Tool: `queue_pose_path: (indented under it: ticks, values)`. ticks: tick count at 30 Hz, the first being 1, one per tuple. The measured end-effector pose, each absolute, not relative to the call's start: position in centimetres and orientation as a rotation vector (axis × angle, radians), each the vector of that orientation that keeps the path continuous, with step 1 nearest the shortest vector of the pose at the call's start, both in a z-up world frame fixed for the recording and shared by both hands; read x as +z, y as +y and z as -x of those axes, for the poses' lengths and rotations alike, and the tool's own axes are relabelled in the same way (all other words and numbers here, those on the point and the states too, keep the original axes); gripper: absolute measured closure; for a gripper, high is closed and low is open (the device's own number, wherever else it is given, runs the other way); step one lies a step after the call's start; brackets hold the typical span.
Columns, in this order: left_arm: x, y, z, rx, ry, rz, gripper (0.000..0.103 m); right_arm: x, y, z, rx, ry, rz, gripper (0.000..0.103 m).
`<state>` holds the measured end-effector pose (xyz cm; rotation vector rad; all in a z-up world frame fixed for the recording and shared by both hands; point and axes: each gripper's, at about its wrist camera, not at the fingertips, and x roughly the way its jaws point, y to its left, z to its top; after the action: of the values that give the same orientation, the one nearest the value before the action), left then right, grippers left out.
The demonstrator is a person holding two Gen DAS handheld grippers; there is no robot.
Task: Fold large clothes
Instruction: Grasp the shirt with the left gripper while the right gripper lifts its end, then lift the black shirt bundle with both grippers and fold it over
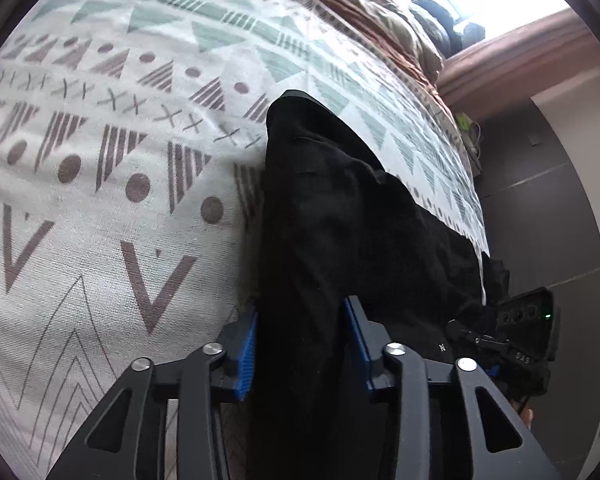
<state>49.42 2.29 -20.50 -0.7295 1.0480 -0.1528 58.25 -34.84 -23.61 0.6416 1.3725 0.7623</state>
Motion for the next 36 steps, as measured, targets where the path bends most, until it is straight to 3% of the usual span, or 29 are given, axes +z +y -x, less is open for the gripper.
queue_pose_path:
  ticks: [6, 36]
  values:
    - [-18.1, 2.4, -47.8, -0.177, 0.994, 0.733, 0.073, -20.0, -34.1, -56.9, 0.763, 1.301, -0.581, 0.085]
    - [-2.5, -0.5, -32.4, -0.348, 0.673, 0.701, 0.076, -0.1, -37.6, -40.7, 0.881, 0.886, -0.488, 0.086]
